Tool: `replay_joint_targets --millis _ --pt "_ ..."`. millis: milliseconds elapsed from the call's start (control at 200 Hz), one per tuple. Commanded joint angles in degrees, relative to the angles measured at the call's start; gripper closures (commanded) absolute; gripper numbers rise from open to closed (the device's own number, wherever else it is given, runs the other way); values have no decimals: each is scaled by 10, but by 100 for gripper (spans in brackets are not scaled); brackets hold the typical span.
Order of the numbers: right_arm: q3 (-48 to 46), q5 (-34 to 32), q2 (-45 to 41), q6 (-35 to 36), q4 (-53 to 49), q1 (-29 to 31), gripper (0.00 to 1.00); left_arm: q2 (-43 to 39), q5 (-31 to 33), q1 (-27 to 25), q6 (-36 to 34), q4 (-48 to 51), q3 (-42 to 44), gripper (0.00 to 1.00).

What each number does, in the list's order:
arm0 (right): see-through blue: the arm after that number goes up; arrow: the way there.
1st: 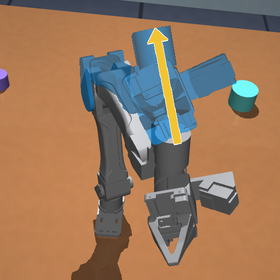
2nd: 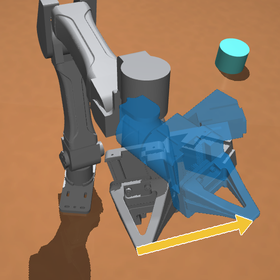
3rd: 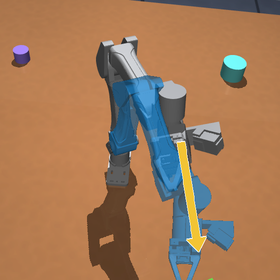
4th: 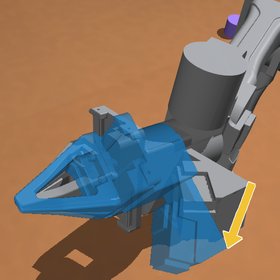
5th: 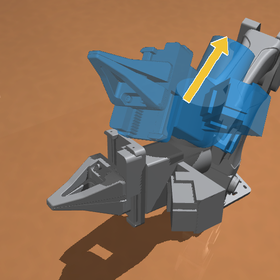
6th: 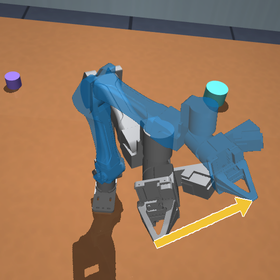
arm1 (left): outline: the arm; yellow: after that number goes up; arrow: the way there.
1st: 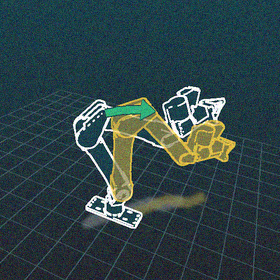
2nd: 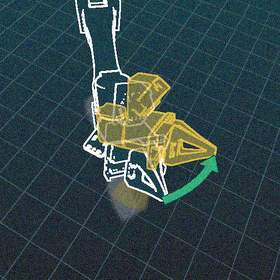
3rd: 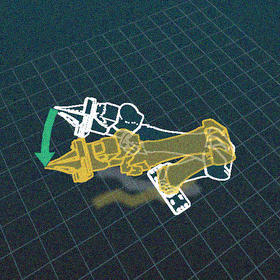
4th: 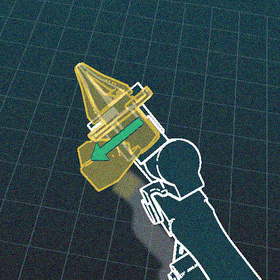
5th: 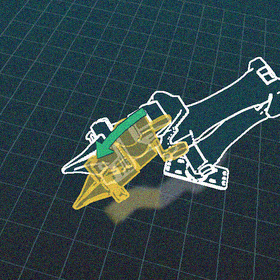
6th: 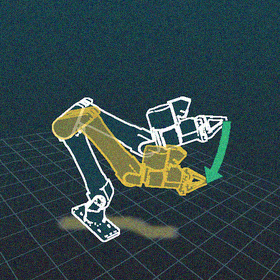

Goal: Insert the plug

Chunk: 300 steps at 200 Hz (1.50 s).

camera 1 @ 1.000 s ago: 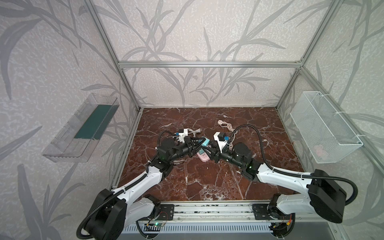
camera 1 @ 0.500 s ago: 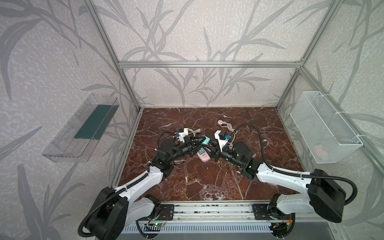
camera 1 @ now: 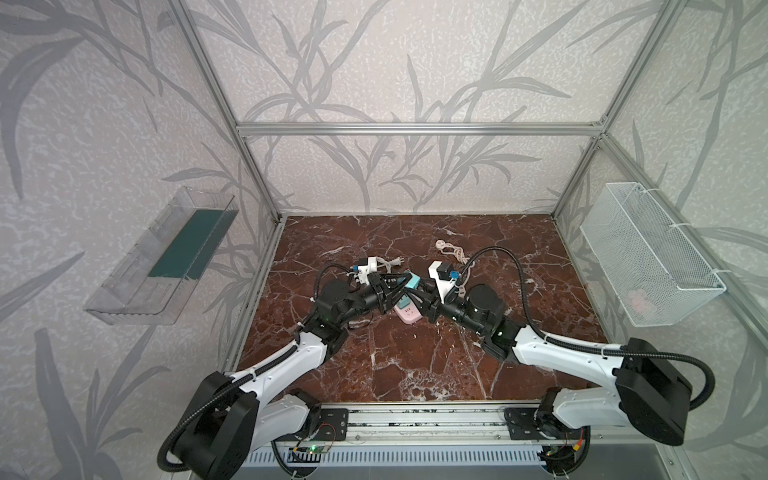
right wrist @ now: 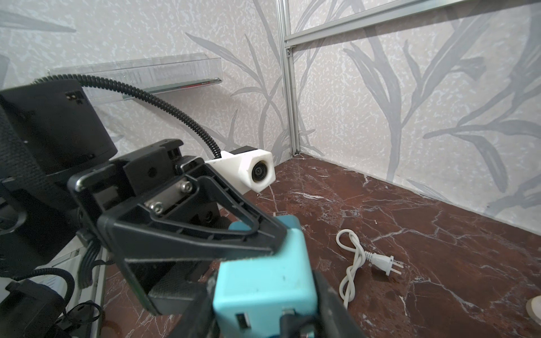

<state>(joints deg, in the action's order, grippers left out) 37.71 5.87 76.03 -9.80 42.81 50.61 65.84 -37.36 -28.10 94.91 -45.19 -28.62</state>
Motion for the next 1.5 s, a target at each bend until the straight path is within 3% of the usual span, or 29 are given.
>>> replay_joint_targets --millis 0,100,220,410,580,675,930,1090,1235,1374,1494 --pt "16 1 -21 14 17 3 59 8 -17 -6 19 -7 4 100" --pt "16 4 -24 19 11 3 72 10 -17 -6 21 -9 2 100" --pt "12 1 -28 16 15 3 100 14 -19 -6 24 -9 2 100" --pt "24 12 -34 10 -30 3 100 29 -20 -5 27 -25 10 100" --pt "56 25 -35 7 -114 3 100 36 -7 -1 30 -38 21 49" --pt "62 24 -43 8 -140 3 100 33 -5 9 20 -24 19 33" --pt "72 18 -56 4 -198 -2 100 6 -5 46 -19 43 -2 25" --pt "75 22 -69 -4 -234 -15 100 -44 -16 90 -87 164 -28 25" --pt "88 29 -78 -12 -289 -29 100 -104 -1 131 -206 361 -74 25" --pt "125 42 -75 -31 -378 -45 100 -135 100 136 -388 615 -169 25" --pt "194 53 -48 -43 -495 -57 100 -142 159 136 -458 692 -201 25"
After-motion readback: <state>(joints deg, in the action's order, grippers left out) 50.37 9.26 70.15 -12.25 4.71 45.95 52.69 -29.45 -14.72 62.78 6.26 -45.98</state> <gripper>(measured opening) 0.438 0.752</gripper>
